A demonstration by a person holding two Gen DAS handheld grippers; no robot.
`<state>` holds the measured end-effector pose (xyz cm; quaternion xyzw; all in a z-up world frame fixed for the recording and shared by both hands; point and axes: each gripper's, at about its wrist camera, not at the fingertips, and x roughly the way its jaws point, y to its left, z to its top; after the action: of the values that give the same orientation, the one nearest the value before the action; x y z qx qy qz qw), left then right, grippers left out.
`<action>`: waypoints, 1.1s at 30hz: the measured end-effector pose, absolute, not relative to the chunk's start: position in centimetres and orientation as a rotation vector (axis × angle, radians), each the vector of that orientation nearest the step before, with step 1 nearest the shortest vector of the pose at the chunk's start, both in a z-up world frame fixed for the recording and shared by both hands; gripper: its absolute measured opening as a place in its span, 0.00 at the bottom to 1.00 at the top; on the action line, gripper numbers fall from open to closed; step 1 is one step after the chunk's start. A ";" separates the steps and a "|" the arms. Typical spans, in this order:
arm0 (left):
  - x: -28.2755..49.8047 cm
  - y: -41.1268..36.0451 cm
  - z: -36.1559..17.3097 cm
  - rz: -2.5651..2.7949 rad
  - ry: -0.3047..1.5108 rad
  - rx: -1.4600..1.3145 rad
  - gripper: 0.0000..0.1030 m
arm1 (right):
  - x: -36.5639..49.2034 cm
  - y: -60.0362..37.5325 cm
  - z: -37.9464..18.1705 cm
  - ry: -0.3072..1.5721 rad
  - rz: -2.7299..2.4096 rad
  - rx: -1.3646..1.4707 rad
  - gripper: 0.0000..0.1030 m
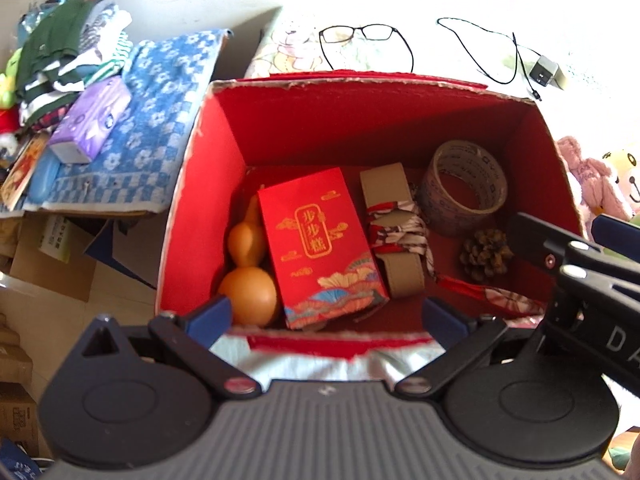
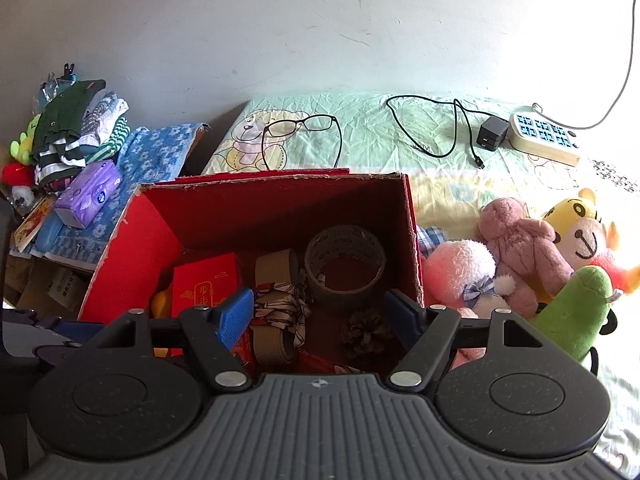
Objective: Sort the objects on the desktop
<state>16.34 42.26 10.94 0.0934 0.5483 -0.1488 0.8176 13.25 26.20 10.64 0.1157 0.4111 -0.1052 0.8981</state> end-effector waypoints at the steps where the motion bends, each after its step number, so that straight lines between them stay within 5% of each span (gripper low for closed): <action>1: 15.8 42.3 11.2 -0.311 1.164 0.198 0.99 | 12.8 26.1 10.8 0.848 -0.211 0.240 0.73; 33: 6.7 43.2 5.4 -0.221 1.296 0.236 0.99 | 5.7 27.3 5.5 0.975 -0.144 0.225 0.73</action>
<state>6.69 43.23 5.40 0.1092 0.6010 -0.1027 0.7851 5.73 27.27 5.51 0.1079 0.4672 -0.0688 0.8749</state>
